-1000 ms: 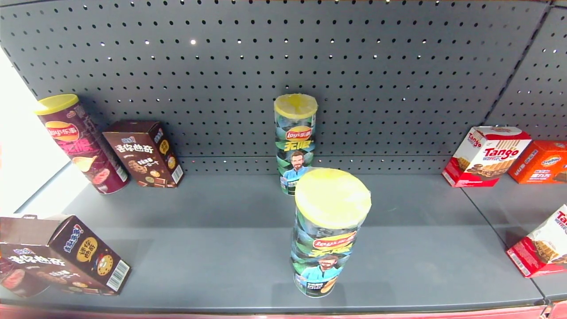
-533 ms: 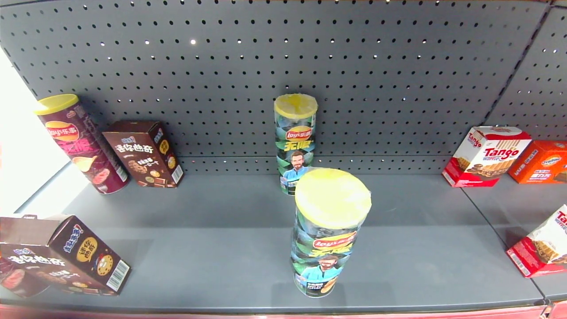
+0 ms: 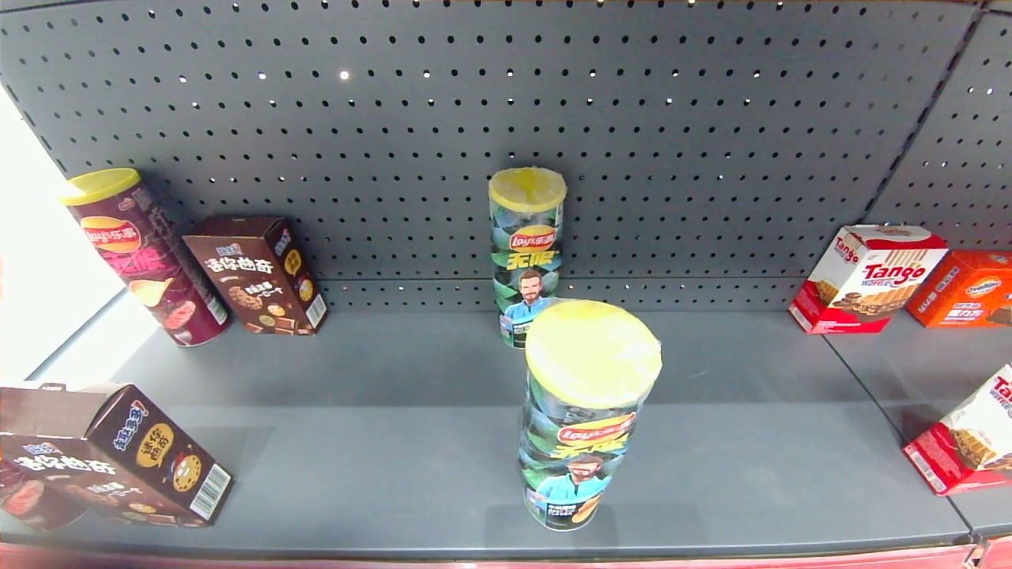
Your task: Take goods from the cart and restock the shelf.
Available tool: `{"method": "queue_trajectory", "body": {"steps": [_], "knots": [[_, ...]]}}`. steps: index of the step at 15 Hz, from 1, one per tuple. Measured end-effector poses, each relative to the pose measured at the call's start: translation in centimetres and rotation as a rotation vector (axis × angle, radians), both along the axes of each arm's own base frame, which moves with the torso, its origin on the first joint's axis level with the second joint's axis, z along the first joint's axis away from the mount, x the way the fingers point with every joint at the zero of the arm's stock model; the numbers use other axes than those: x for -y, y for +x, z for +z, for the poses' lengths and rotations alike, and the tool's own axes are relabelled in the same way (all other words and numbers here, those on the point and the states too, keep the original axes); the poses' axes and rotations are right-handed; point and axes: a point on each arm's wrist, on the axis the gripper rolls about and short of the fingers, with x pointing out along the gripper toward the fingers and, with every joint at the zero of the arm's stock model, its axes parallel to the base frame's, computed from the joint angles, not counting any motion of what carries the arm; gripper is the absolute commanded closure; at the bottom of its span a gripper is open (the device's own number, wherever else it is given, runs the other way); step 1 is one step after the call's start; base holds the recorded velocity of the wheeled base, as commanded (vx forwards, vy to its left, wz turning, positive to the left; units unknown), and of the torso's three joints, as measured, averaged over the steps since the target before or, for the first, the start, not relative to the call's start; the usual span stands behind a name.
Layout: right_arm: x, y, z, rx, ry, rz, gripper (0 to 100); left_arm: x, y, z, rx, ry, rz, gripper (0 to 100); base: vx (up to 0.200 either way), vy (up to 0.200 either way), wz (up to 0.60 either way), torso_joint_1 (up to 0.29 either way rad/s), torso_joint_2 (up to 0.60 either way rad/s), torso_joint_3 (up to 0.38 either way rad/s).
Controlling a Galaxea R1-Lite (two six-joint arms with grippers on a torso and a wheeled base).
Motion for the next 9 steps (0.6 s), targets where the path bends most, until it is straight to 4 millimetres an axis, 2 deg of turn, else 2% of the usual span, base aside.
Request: {"method": "queue_trajectory", "body": {"steps": [2, 4, 7, 9], "knots": [[-0.2, 0.3, 3.8, 0.001, 0.034, 0.018, 0, 0.0, 0.0, 0.0, 0.002, 0.0, 0.0, 0, 0.0, 0.0, 0.0, 0.0, 0.0, 0.0], [-0.7, 1.5, 7.8, -0.009, 0.0, 0.054, 0, 0.0, 0.0, 0.0, -0.002, -0.001, 0.0, 0, 0.0, 0.0, 0.0, 0.0, 0.0, 0.0], [-2.0, 4.9, 12.1, -0.053, -0.096, 0.145, 0, 0.0, 0.0, 0.0, -0.001, -0.001, -0.001, 0, 0.0, 0.0, 0.0, 0.0, 0.0, 0.0], [-3.4, 7.7, 13.6, -0.103, -0.159, 0.24, 0, 0.0, 0.0, 0.0, 0.0, -0.001, -0.001, 0, 0.0, 0.0, 0.0, 0.0, 0.0, 0.0]]}}
